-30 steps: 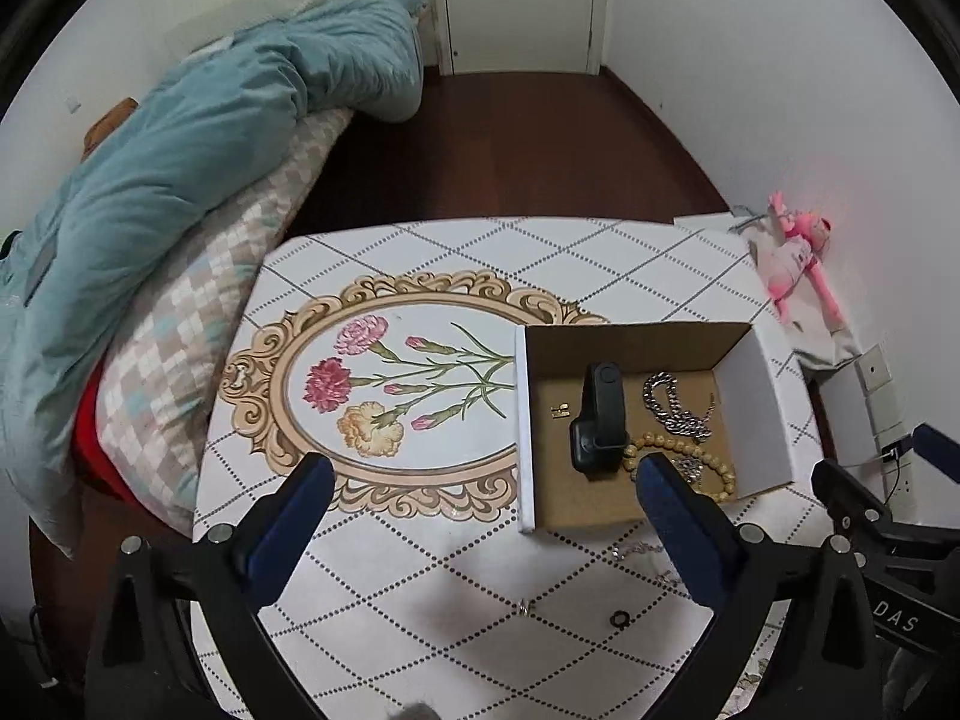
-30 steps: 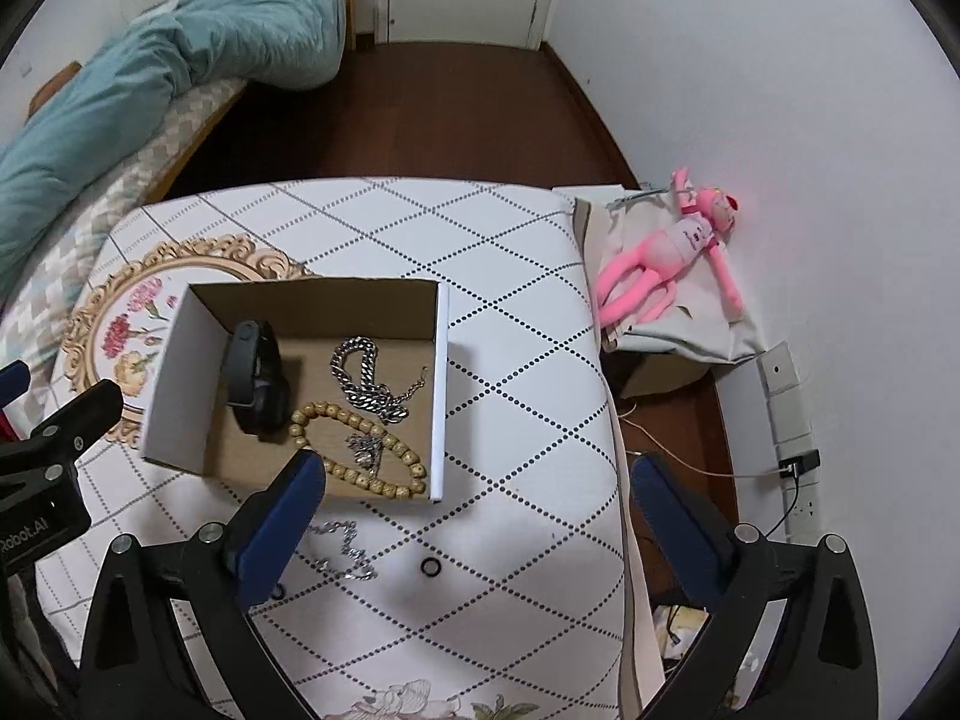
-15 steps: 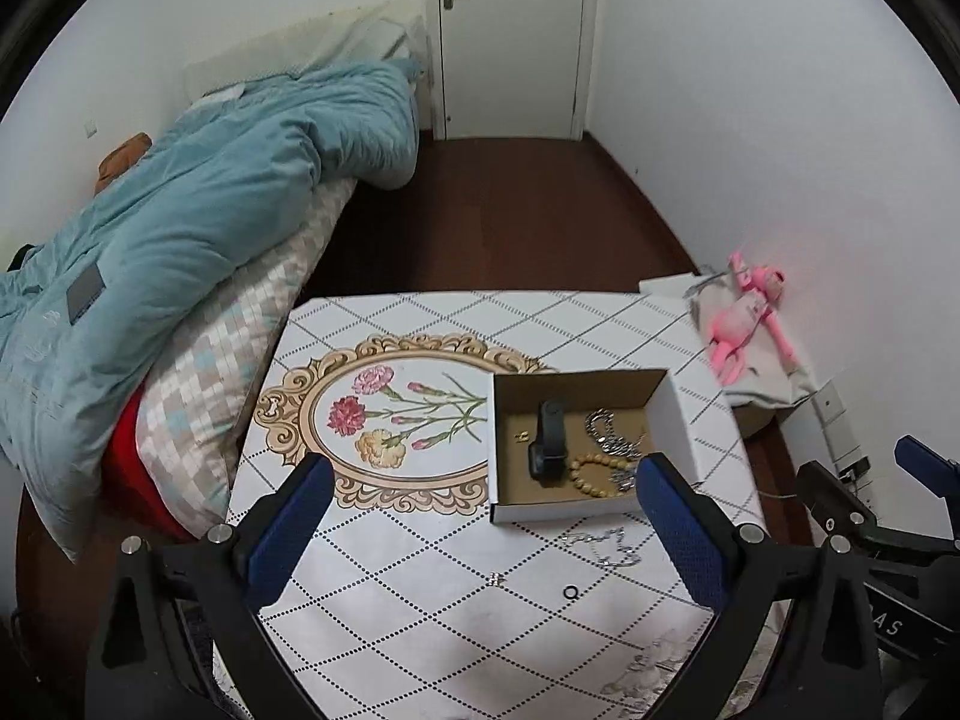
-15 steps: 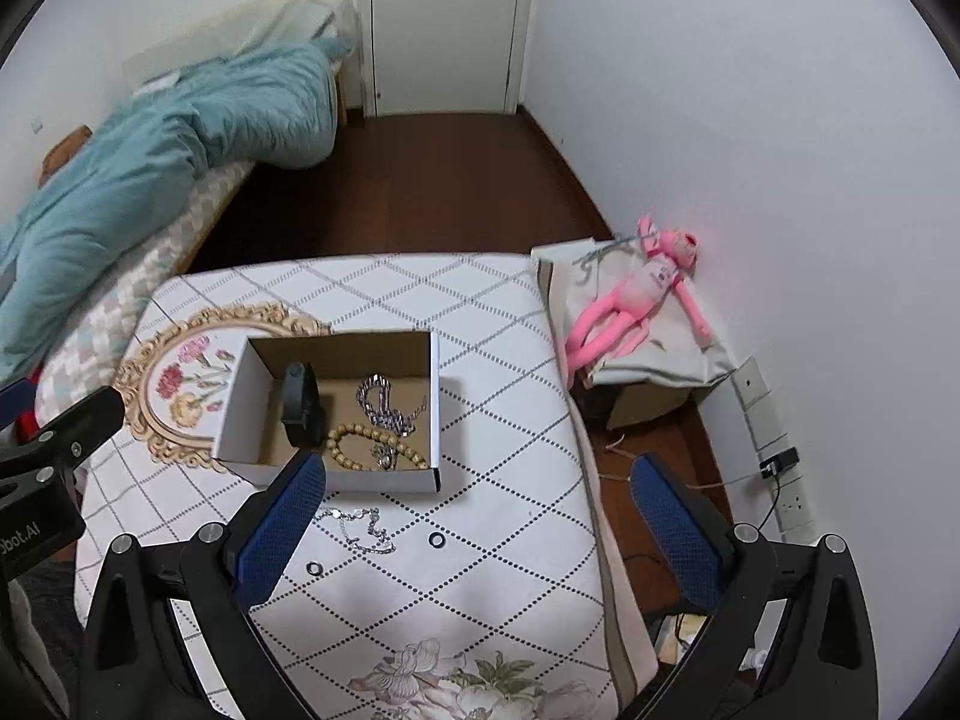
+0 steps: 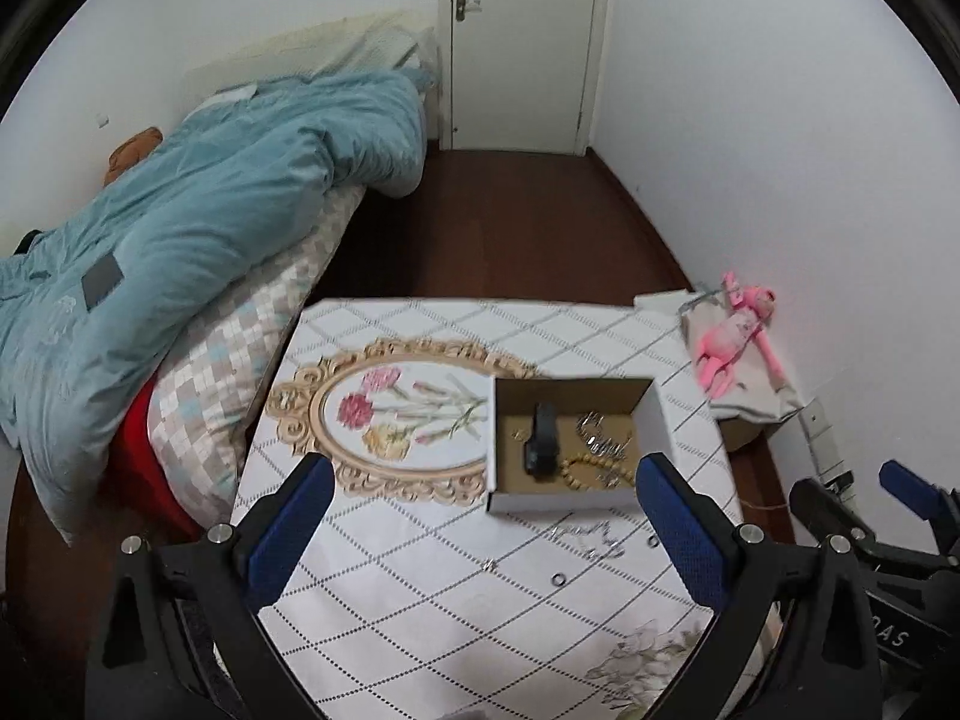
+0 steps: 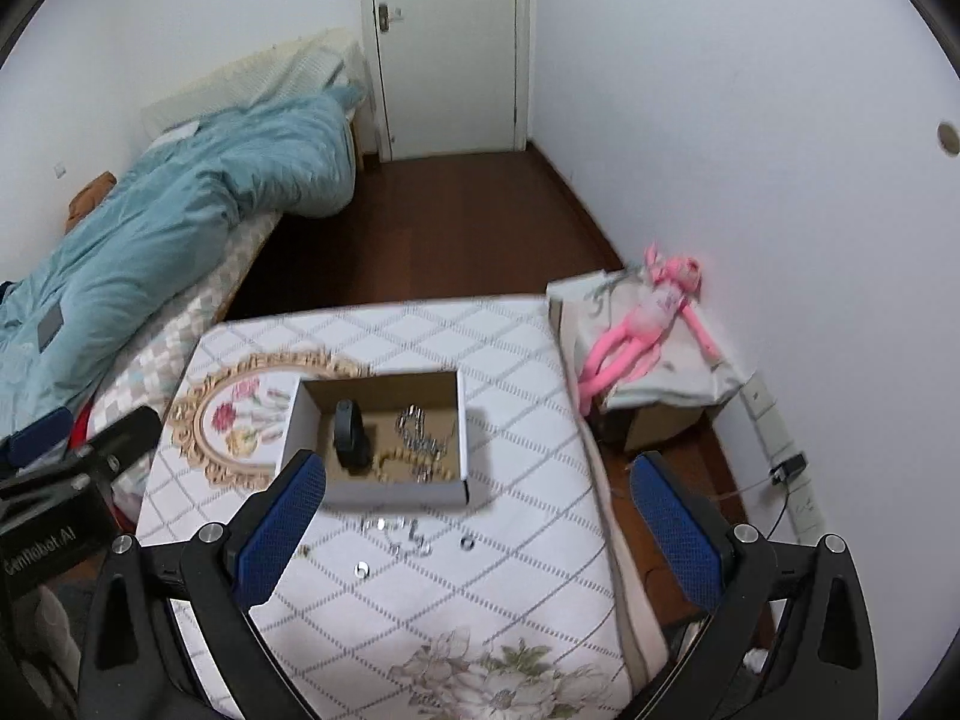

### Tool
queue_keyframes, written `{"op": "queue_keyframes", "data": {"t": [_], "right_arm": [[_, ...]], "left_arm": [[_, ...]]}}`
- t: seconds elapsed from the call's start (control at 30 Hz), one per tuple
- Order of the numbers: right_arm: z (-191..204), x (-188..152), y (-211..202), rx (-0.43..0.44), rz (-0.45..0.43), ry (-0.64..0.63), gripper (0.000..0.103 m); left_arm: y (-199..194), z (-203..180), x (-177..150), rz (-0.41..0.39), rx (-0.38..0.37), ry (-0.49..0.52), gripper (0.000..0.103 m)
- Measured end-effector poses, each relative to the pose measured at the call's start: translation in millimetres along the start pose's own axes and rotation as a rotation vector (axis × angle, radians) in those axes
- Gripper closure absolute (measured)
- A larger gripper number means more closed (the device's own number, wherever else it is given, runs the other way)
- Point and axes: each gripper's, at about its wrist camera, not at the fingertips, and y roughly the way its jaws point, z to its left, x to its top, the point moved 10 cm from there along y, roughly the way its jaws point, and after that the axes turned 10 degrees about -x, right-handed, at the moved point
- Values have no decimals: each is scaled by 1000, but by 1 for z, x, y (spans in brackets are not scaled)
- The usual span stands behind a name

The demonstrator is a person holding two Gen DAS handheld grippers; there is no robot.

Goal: Organize jewelry
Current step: 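Open both tools and lift them away from the box, then grasp a gold earring with the left tool while the right tool grasps a black ring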

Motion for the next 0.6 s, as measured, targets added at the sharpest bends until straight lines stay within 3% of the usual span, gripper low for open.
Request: {"op": "queue_keyframes", "data": {"t": [0.17, 0.3, 0.37, 0.5, 0.6], "right_arm": [[6, -45, 59, 32, 130, -4, 4], [10, -81, 108, 51, 227, 0, 28], [13, -99, 132, 61, 271, 8, 30], [15, -121, 166, 53, 292, 20, 30], [19, -129, 182, 45, 294, 19, 37]], "left_arm": [[36, 24, -36, 80, 45, -22, 0], [74, 45, -71, 177, 93, -35, 1], [92, 53, -89, 226, 104, -45, 1], [122, 63, -117, 297, 123, -38, 3], [139, 67, -134, 342, 120, -38, 4]]}}
